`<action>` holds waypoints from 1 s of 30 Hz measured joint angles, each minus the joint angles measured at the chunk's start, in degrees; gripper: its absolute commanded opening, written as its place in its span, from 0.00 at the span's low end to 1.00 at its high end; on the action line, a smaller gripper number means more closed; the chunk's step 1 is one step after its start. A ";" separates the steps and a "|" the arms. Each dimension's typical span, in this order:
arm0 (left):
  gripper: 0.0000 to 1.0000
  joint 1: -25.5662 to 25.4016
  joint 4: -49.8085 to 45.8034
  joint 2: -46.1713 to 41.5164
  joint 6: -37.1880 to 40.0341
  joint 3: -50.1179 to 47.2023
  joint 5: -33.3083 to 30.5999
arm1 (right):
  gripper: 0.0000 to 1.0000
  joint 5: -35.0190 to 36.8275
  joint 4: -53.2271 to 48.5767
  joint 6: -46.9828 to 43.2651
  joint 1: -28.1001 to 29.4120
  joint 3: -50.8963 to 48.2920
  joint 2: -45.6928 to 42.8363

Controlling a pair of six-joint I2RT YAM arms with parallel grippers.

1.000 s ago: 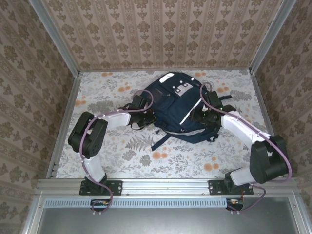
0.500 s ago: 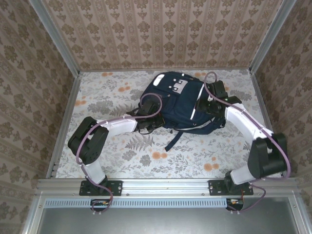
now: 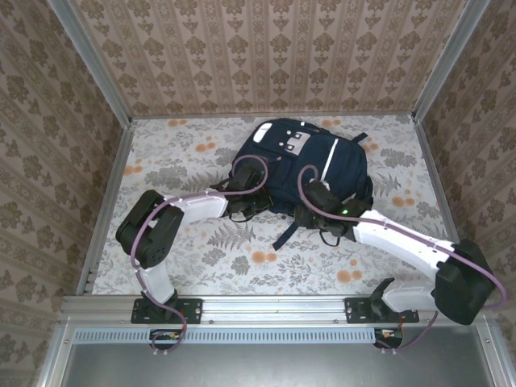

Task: Pack the student bag
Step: Zip the student bag at the top-center of the table.

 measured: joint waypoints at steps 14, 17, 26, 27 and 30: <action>0.00 0.94 0.37 0.07 1.09 0.00 2.71 | 0.33 10.01 3.13 9.97 9.62 10.14 23.19; 0.00 0.96 0.37 0.07 1.11 0.00 2.73 | 0.35 12.22 2.47 12.02 9.62 12.41 25.97; 0.00 1.27 0.44 0.13 1.33 0.00 3.37 | 0.36 16.90 0.92 17.03 9.49 16.61 32.06; 0.00 1.31 0.59 0.24 1.33 0.00 3.45 | 0.35 17.14 0.92 17.33 9.38 16.61 32.15; 0.00 1.57 1.16 0.83 1.33 0.00 4.07 | 0.32 18.05 1.11 18.47 8.66 16.37 32.15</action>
